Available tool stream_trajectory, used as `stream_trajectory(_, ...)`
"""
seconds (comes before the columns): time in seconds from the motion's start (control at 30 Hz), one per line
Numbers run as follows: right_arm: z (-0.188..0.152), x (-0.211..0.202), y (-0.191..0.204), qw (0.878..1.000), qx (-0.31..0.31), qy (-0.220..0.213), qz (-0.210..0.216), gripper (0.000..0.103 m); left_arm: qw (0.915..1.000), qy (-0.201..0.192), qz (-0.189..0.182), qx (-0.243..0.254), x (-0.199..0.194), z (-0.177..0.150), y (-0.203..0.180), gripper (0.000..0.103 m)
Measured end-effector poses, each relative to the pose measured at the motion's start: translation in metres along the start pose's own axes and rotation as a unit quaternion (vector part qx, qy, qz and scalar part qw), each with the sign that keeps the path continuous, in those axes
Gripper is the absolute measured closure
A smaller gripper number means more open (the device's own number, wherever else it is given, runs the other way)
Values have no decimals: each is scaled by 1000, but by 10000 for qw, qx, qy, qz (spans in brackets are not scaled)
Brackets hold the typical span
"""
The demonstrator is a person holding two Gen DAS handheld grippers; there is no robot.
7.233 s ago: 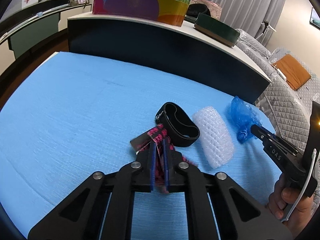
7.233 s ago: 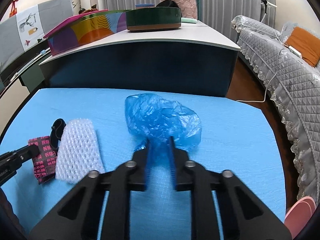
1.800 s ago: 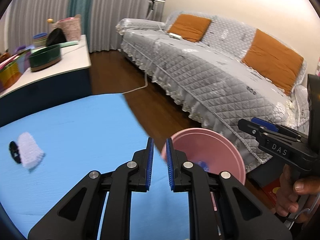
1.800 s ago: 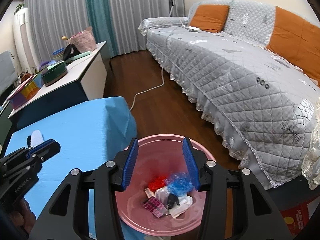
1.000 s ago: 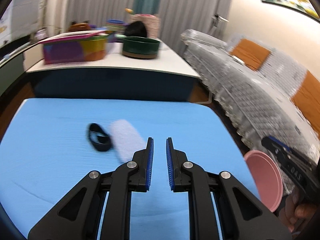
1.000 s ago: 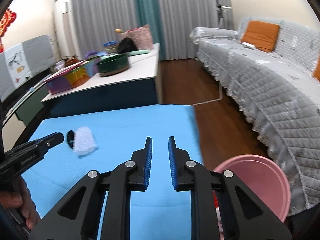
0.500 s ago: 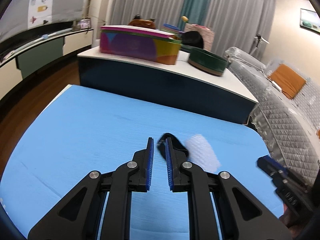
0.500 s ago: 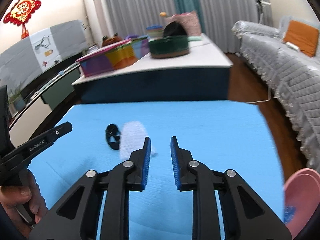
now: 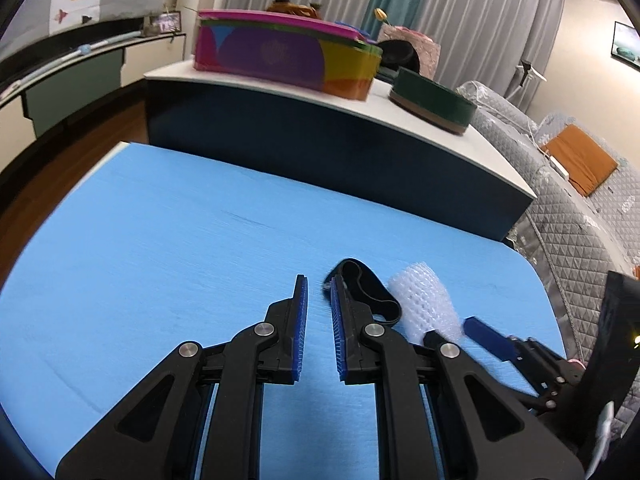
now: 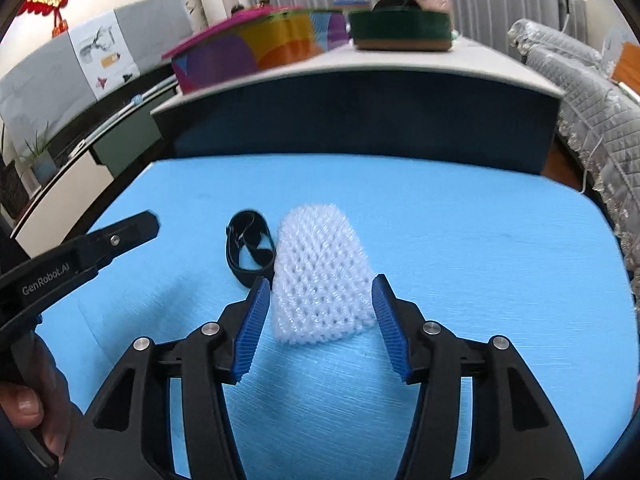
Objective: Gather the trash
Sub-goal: 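Grasp the black hair tie with the left gripper while the right gripper grasps the white mesh sleeve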
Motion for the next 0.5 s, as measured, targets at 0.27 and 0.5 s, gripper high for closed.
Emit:
stream_trajectory(0.27,-2,-3,-24,9995,275,6,-138,88,9989,358,-283,114,25,-10,-21,90)
stream_trajectory(0.5,-1,-13,-46,9985,480,-113,-238,90,9977,635,-185,170,36,-18,-28,90)
Point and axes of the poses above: each gripper's, at about its wrist camera, not at the fingertips, and x roughly the way its jaws point, y to its left, z to its top, the point moved 5 cm from there along x, roughly the way its jaws point, and after that the axes turned 6 degrees about z, right-handed, at the moved point
